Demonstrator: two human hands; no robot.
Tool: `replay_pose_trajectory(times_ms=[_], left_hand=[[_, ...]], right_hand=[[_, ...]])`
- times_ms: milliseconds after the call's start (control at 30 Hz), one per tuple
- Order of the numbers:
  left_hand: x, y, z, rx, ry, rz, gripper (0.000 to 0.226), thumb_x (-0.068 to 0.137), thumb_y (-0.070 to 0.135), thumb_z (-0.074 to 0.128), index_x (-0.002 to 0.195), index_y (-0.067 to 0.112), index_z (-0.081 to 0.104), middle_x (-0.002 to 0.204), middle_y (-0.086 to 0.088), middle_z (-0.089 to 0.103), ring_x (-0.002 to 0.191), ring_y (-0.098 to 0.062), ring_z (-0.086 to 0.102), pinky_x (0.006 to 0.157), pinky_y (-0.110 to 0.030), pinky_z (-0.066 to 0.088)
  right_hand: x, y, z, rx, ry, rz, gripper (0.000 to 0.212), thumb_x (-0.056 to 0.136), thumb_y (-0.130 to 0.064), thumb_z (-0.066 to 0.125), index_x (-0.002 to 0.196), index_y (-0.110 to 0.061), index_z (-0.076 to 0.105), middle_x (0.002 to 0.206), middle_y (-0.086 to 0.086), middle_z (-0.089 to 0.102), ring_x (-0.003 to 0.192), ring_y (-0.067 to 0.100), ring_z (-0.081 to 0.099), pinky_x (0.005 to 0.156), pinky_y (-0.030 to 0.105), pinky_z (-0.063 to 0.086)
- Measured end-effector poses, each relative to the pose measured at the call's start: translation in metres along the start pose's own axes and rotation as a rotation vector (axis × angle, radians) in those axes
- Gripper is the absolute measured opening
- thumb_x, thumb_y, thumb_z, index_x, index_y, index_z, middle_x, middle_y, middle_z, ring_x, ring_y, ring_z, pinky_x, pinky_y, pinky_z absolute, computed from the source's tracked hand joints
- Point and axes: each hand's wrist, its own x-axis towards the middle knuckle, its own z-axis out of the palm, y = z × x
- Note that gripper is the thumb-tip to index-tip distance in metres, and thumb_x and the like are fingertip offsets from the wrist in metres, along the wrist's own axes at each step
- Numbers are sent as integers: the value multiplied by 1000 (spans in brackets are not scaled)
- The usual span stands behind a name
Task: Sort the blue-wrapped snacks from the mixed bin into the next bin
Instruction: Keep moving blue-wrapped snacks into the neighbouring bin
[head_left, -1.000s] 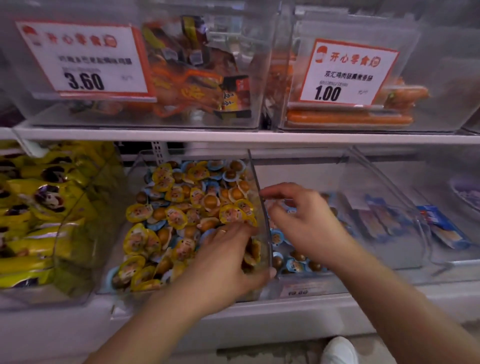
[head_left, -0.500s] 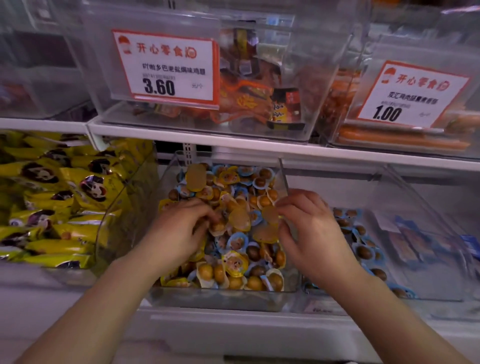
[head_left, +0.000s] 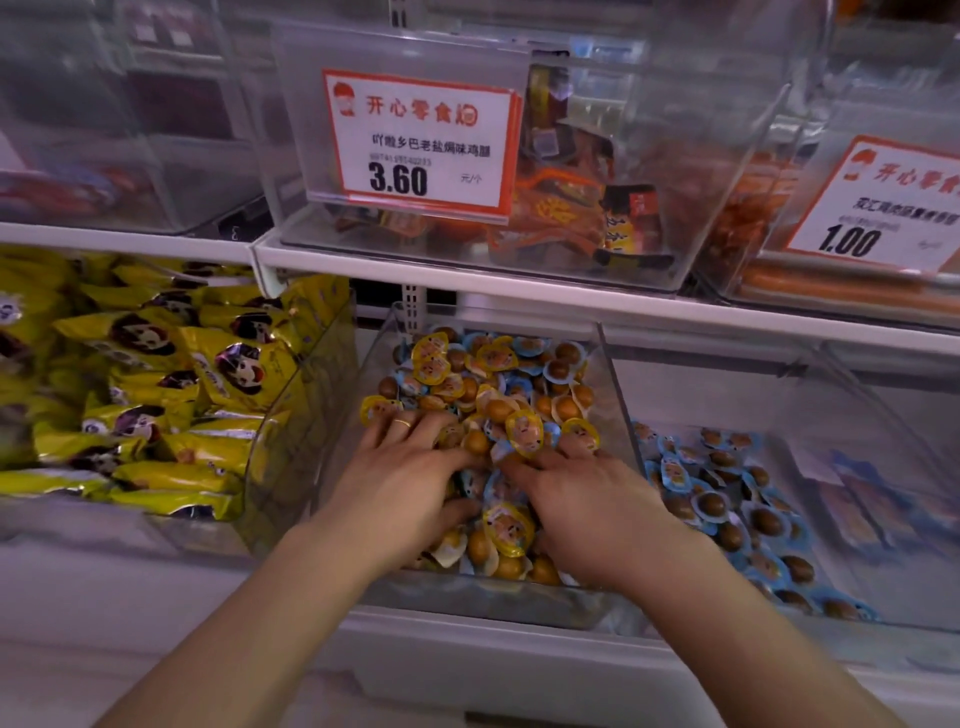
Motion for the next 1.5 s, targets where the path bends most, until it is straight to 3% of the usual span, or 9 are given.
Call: replay_pose_trajectory(times_ms=[133, 333, 500, 667, 800, 967, 1167, 1333, 1500], left_hand=[[0, 1, 3, 70, 50, -22, 47, 80, 65, 61, 121, 42, 59, 148, 8, 38, 138, -22, 31, 117, -50, 14], [3, -5, 8, 19, 44, 17, 32, 81, 55, 63, 108, 37, 64, 153, 7, 33, 142, -24, 23, 117, -55, 9], [2, -2, 10, -12, 9, 18, 47, 83, 48, 63, 129, 41, 57, 162, 3, 14, 149, -28, 8, 119, -60, 0], [7, 8, 11, -31, 54, -52, 38, 95, 49, 51, 133, 44, 57, 154, 5, 31, 146, -29, 13, 118, -59, -5], [7, 6, 9, -84, 57, -56, 32, 91, 52, 56, 117, 40, 69, 151, 9, 36, 145, -23, 16, 119, -54, -4], [0, -4, 1, -285, 184, -83, 29, 91, 52, 58, 101, 31, 76, 139, 15, 51, 128, -16, 42, 111, -38, 27], [-7, -6, -3, -325, 171, -69, 15, 90, 40, 64, 93, 28, 72, 133, 18, 57, 120, -13, 51, 106, -35, 35], [0, -8, -3, -479, 278, -148, 17, 91, 42, 61, 80, 29, 57, 139, 24, 53, 124, -4, 51, 98, -29, 43], [5, -4, 7, -296, 159, 38, 17, 90, 47, 57, 83, 31, 52, 142, 18, 54, 144, -7, 30, 114, -37, 29]], right_hand=[[10, -3, 0, 79, -90, 20, 70, 84, -19, 60, 149, -23, 34, 140, 8, 50, 130, 31, 42, 102, 45, 45], [12, -7, 9, 141, -10, 33, 52, 82, -7, 57, 131, -24, 50, 118, 7, 62, 106, 31, 62, 80, 40, 54], [18, -1, 6, 379, 108, 159, 8, 88, -19, 59, 92, -22, 64, 99, 4, 67, 93, 26, 64, 69, 31, 48], [24, 1, 1, 569, 259, 329, 21, 93, -37, 63, 77, -24, 65, 69, -7, 63, 66, 12, 58, 53, 28, 42], [27, 1, 4, 627, 215, 365, 15, 97, -35, 58, 100, -25, 69, 88, -2, 71, 82, 17, 65, 64, 27, 46], [25, -9, 8, 927, 157, 273, 44, 96, -51, 54, 137, -35, 52, 117, -10, 66, 109, 11, 63, 90, 28, 52], [30, -9, 12, 1014, 89, 280, 49, 82, -27, 79, 125, -33, 55, 86, -12, 63, 77, 0, 61, 72, 18, 49], [20, -7, 6, 822, 31, 260, 84, 81, -23, 74, 151, -38, 30, 98, -15, 63, 91, 6, 63, 74, 17, 47], [9, -1, -8, 600, 189, 306, 57, 88, -14, 63, 141, -31, 51, 115, -2, 62, 105, 18, 60, 73, 18, 39]])
